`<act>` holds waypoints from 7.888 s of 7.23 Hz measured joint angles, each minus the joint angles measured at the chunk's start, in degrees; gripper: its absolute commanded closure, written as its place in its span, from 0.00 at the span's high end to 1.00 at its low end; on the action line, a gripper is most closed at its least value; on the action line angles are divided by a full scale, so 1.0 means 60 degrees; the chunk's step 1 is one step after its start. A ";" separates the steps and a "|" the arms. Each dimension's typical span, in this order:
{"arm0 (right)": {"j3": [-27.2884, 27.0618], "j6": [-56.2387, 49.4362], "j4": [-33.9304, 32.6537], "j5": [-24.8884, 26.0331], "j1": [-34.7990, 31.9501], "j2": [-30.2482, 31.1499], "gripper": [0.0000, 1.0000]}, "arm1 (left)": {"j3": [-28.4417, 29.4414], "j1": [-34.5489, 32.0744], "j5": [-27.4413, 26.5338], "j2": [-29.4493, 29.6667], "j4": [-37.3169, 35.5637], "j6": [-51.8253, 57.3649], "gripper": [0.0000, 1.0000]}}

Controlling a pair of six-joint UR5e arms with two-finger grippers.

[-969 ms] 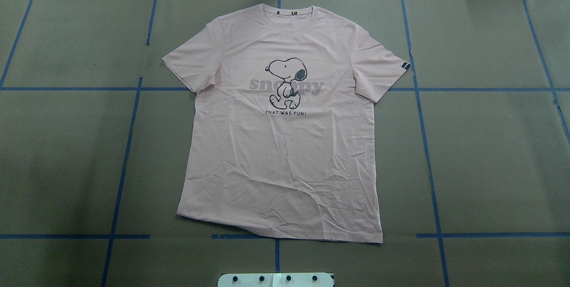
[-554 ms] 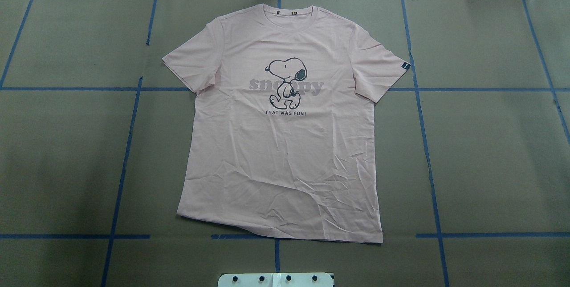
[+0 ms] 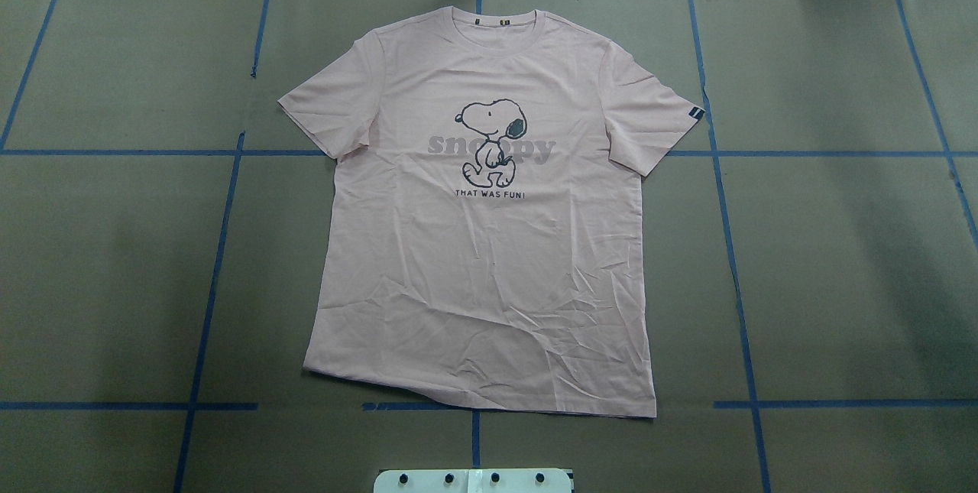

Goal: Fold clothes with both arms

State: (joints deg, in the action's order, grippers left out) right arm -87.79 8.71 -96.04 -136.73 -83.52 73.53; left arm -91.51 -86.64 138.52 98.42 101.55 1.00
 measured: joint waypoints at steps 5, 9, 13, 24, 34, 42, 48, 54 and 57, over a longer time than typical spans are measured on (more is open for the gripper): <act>0.2560 0.3775 0.4045 0.0178 0.2629 -0.2275 1.00 | 0.0925 0.0358 0.0173 0.0477 0.1885 -0.0295 1.00; 0.3820 0.5780 0.6075 0.1880 0.4275 -0.3072 0.98 | 0.1191 0.0903 -0.0084 0.0983 0.1918 -0.1277 1.00; 0.3919 0.6266 0.6216 0.2584 0.4815 -0.2972 0.92 | 0.1137 0.0929 0.0002 0.1054 0.1944 -0.1673 1.00; 0.3796 0.6276 0.6204 0.2571 0.4840 -0.2924 0.00 | 0.1085 0.0933 0.0028 0.1118 0.1943 -0.1712 1.00; 0.5329 0.6498 0.6209 0.3727 0.6068 -0.6364 1.00 | 0.1127 0.0919 0.0024 0.1114 0.1956 -0.1649 1.00; 0.1268 0.8452 0.1258 0.2713 0.5734 -0.5247 1.00 | 0.0900 0.4290 -0.3397 0.2631 0.2563 -0.8125 1.00; -0.1036 0.6090 -0.0196 0.1454 0.4047 -0.2806 1.00 | 0.3382 0.6562 -0.6337 0.3981 0.4222 -1.0841 0.87; -0.1032 0.6019 -0.0180 0.1403 0.3974 -0.2763 1.00 | 0.4226 0.6763 -0.6694 0.4302 0.4962 -1.0784 0.00; -0.0989 0.6029 -0.0171 0.1419 0.3986 -0.2725 1.00 | 0.3741 0.6757 -0.6278 0.4311 0.4552 -1.0783 0.00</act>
State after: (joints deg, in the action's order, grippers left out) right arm -93.72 44.88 -97.06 -128.22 -59.60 57.18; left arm -69.06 -46.10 100.86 124.29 128.86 -63.69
